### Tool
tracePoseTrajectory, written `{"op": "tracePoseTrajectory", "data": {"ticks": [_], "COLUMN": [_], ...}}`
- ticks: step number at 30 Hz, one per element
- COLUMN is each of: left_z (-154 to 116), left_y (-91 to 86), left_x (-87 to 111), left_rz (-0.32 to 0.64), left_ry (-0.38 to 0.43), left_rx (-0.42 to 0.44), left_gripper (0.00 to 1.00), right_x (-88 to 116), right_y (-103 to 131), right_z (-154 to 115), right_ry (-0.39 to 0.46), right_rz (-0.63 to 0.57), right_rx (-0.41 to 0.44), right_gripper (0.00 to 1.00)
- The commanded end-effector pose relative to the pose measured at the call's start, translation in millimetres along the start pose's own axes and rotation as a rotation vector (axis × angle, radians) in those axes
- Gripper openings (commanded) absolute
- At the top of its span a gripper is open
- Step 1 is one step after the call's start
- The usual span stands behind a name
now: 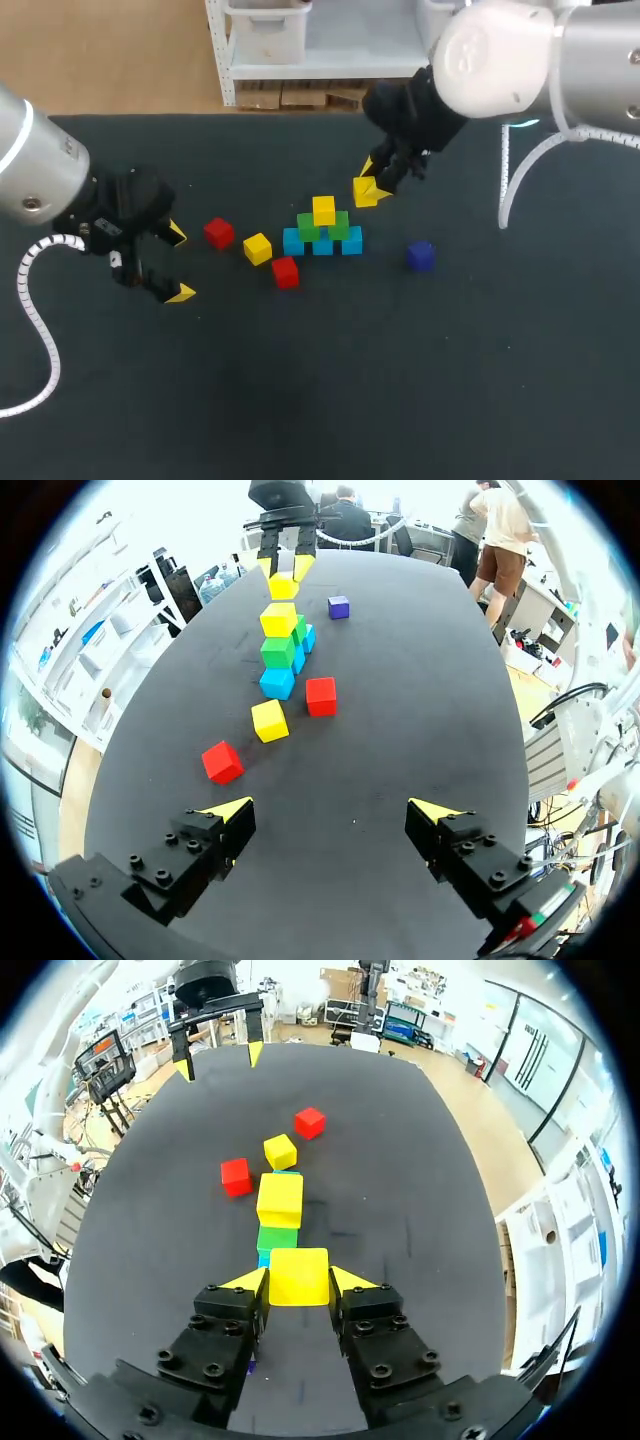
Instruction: Place the blue cubes, place green cubes on the blue cubes, place the yellow cubes on the green cubes, then place the red cubes on the yellow cubes, and place purple cube on the red cubes.
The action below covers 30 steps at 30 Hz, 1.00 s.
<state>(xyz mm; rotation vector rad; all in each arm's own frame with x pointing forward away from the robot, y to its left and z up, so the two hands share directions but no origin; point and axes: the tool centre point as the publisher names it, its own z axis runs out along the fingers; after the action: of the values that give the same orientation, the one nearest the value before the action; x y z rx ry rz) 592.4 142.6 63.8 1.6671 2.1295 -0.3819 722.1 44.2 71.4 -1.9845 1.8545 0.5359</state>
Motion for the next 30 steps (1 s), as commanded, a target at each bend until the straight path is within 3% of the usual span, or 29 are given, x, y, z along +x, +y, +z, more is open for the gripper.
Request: {"op": "tracePoseTrajectory", "data": {"ticks": [1,30], "left_z": [0.0,0.0], "left_y": [-0.1,-0.1], "left_x": [1.7,1.7], "left_rz": [0.003,0.003], "left_ry": [-0.007,-0.007], "left_rx": [0.000,0.000], "left_gripper": [1.00,1.00], "right_x": [-2.1,-13.2], "right_y": [7.2,15.0], "right_z": [3.8,18.2], "right_ry": [0.005,-0.009], "right_rz": [0.003,0.017], "right_rx": [0.013,0.001], "right_gripper": [0.00,0.00]}}
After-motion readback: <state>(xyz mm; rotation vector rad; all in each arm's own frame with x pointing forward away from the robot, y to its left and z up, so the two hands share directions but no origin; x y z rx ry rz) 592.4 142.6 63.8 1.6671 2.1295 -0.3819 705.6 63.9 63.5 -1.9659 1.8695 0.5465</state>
